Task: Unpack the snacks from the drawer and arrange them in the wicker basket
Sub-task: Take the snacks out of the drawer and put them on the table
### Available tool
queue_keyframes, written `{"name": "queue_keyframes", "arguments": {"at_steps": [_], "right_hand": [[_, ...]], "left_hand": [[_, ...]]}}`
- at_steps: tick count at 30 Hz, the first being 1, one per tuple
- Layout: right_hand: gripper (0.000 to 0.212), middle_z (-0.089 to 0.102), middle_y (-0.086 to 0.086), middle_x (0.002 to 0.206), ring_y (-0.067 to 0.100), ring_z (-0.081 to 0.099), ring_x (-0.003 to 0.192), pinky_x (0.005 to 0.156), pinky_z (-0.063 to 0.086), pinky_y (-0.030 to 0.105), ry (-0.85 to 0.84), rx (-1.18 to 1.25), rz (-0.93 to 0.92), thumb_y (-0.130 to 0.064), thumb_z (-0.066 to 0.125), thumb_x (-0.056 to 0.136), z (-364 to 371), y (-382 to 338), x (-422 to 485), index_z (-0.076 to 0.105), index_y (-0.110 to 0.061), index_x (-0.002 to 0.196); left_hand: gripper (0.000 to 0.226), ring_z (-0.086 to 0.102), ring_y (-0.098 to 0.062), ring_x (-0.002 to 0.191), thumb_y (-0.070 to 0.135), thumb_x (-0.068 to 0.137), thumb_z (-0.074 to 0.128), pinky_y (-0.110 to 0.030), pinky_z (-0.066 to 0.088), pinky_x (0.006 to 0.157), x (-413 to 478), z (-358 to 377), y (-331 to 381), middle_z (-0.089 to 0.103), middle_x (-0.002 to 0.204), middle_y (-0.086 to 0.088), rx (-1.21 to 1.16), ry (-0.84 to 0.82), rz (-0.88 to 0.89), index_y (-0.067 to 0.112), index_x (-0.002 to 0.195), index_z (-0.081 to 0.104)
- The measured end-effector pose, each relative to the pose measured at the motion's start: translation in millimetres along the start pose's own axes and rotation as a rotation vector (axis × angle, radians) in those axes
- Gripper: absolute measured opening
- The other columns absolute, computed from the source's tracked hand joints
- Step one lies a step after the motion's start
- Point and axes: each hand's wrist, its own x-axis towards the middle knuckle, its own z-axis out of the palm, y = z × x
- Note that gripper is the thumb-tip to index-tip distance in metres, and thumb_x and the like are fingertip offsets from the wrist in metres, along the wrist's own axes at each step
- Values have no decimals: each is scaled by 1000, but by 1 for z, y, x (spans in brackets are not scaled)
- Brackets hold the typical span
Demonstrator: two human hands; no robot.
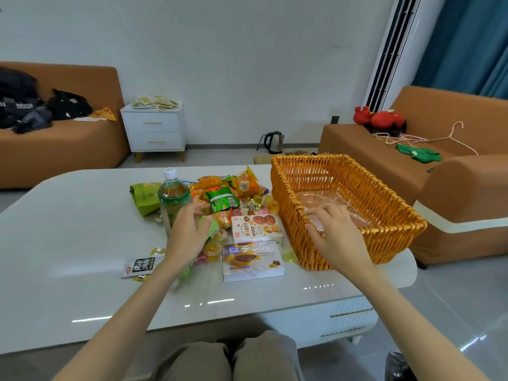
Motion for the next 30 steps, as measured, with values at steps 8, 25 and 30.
{"name": "queue_keyframes", "arguments": {"at_steps": [8,25,30], "right_hand": [[30,54,-3,126,15,47,117,86,46,27,-79,146,-168,-28,52,98,36,-76,44,56,-23,127],[33,53,-3,133,17,45,126,98,41,33,-240,224,-148,-25,53,97,139,-124,117,54,-23,130],[33,51,-1,133,19,44,125,94,43,36,-301,268,-188,-24,52,96,155,-153,121,54,-23,130]], "left_hand": [[87,23,-30,134,31,71,83,-40,29,105,37,-18,-18,26,141,-17,-49,209,-245,10,136,30],[102,37,-18,133,23,59,89,-30,36,102,110,8,-86,39,145,1,-200,285,-147,29,143,31],[100,40,-18,131,20,60,87,-41,41,105,98,-32,-112,41,144,2,-178,338,-183,32,142,32]]}}
